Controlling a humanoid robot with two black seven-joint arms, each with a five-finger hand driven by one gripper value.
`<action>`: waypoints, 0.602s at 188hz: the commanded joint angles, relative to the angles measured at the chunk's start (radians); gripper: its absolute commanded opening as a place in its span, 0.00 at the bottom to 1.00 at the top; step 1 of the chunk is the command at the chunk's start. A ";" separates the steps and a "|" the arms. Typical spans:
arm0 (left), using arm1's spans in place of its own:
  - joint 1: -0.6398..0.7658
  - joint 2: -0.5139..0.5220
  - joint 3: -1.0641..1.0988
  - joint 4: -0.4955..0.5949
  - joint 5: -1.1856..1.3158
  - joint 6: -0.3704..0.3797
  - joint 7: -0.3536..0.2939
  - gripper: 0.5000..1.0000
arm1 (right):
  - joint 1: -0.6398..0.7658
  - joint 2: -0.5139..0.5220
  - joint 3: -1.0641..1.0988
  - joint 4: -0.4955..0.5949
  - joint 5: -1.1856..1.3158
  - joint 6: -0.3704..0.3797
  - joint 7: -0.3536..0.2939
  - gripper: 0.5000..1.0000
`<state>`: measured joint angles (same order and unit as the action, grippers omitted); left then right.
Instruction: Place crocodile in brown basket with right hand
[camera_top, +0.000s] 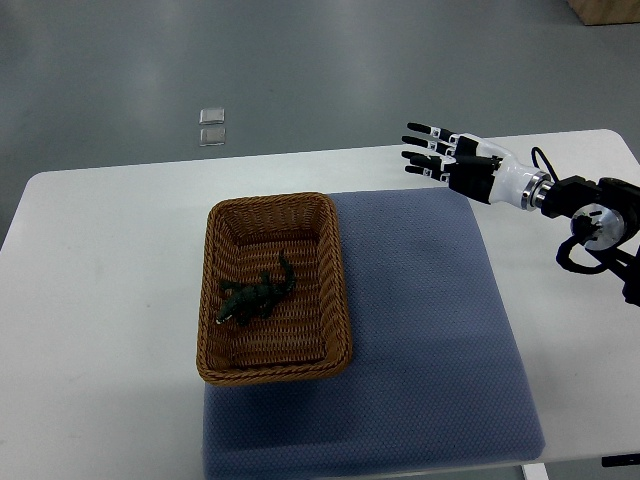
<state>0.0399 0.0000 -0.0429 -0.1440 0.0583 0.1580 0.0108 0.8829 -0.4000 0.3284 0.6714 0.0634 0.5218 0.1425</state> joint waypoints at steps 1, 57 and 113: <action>0.000 0.000 0.002 0.001 0.000 0.000 0.000 1.00 | -0.005 0.001 0.000 -0.029 0.041 0.004 -0.004 0.85; 0.000 0.000 0.002 0.001 0.000 0.000 0.000 1.00 | -0.038 0.001 0.064 -0.029 0.041 -0.002 -0.001 0.86; 0.000 0.000 -0.002 0.001 0.000 0.000 0.000 1.00 | -0.041 0.013 0.064 -0.036 0.027 -0.009 0.002 0.86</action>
<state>0.0399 0.0000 -0.0439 -0.1426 0.0583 0.1580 0.0108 0.8439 -0.3888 0.3927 0.6358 0.0914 0.5103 0.1430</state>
